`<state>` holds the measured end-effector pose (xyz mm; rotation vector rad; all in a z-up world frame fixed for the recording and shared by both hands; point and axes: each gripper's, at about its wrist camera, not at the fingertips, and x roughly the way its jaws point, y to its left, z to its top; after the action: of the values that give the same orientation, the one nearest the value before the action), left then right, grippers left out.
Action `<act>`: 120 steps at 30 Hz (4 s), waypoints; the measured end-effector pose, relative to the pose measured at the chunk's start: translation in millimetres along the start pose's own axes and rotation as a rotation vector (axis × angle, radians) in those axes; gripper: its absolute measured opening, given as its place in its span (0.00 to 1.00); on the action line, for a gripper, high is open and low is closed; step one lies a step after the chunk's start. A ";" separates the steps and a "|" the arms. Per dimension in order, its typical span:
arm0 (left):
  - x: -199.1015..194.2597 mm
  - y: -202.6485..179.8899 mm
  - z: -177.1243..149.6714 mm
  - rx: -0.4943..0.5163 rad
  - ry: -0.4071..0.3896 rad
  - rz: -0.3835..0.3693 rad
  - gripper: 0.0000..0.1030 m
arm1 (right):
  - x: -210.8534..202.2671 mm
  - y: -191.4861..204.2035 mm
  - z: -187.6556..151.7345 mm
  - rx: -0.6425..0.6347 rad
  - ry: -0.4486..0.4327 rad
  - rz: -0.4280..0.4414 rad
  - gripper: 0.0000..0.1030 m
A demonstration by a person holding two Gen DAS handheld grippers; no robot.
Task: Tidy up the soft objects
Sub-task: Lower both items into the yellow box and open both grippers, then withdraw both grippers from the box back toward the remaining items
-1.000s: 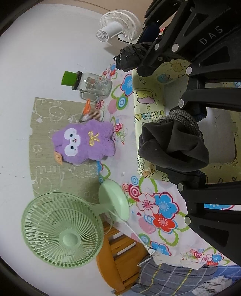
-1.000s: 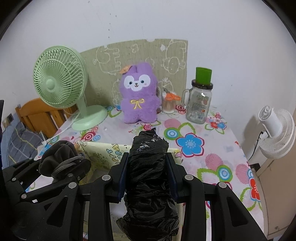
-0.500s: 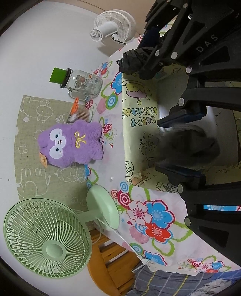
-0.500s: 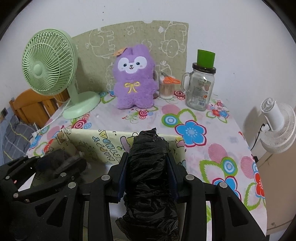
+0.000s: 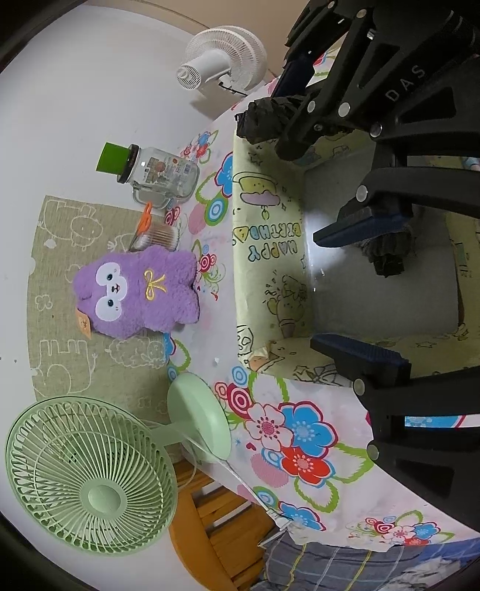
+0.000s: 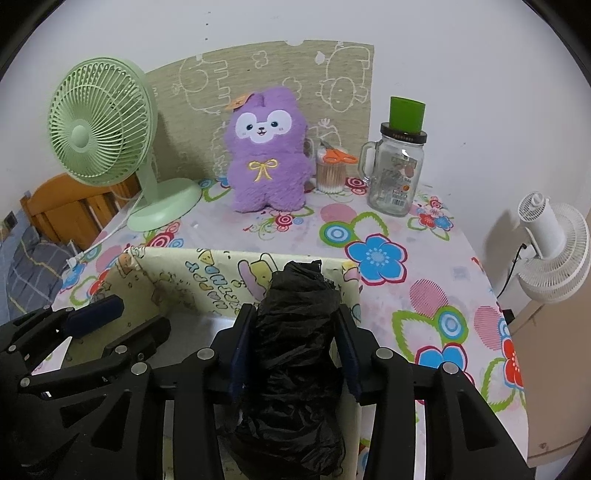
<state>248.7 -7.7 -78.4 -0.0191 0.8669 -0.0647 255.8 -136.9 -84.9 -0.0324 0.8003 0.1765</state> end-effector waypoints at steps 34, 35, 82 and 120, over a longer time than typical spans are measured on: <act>-53.4 1.2 -27.4 -0.006 -0.060 -0.024 0.79 | -54.2 -8.7 -26.6 0.049 -0.027 0.055 0.60; -56.1 1.8 -29.2 -0.008 -0.064 -0.025 0.81 | -56.4 -8.2 -27.7 0.047 -0.029 0.056 0.61; -152.6 4.0 -97.1 0.003 -0.225 0.021 1.00 | -166.0 7.6 -79.5 0.004 -0.194 0.093 0.90; -133.5 -17.9 -161.3 0.051 -0.174 -0.049 0.99 | -141.1 -0.5 -146.3 0.020 -0.123 0.093 0.90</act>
<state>38.7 -15.5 -80.4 0.0019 0.6907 -0.1288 55.6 -171.8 -85.8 0.0342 0.6809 0.2562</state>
